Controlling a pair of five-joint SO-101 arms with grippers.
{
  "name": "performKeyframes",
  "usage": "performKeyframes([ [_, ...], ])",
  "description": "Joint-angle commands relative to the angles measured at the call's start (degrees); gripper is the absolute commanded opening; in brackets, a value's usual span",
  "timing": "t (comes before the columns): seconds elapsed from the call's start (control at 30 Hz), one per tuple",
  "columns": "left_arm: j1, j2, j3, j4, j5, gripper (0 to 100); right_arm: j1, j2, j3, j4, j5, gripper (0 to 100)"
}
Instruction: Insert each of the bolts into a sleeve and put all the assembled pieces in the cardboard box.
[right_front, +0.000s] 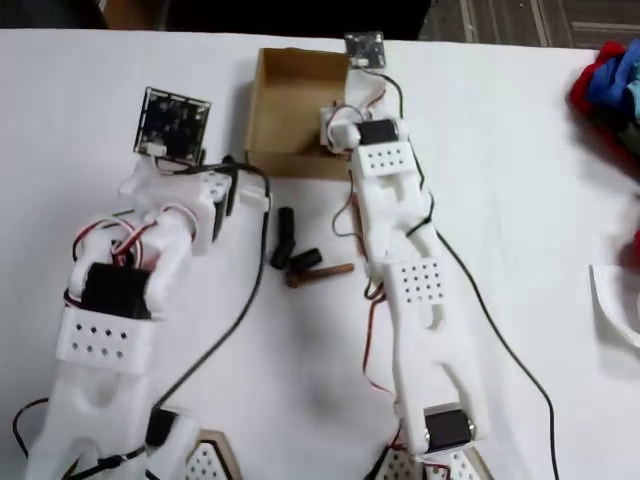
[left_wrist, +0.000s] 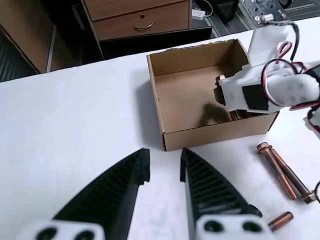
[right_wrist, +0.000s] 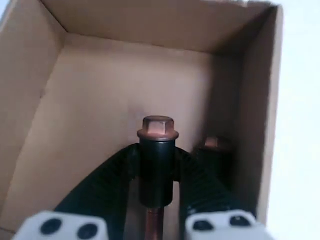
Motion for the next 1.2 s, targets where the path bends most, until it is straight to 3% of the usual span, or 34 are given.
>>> performKeyframes([
  [0.0, 0.35, -1.49, -1.45, -1.14, 0.09, 13, 0.04, -1.27, -1.14, -1.45, -0.62, 1.9],
  [0.23, 0.18, -1.49, -2.42, -0.79, 0.18, 13, 0.04, -1.45, -1.23, -1.10, -0.53, 2.6],
  [0.47, 0.09, -1.49, -2.24, -0.79, 0.18, 13, 0.04, -1.80, -1.41, 1.63, -0.35, 20.7],
  [0.73, 0.09, -1.49, -2.24, -0.44, 0.18, 13, -0.04, -9.36, -11.96, 14.20, -0.26, 15.0],
  [0.87, -0.35, -1.14, -2.24, -0.88, 0.18, 13, -0.22, -12.70, -18.73, 27.12, -0.26, 1.5],
  [1.07, -3.87, -1.05, -2.24, -0.88, 0.62, 13, -4.00, -14.29, -20.57, 44.26, -0.26, 6.2],
  [1.17, -5.63, -1.05, -2.24, -0.88, 0.70, 13, -5.41, -15.25, -17.58, 44.79, 0.18, 6.1],
])
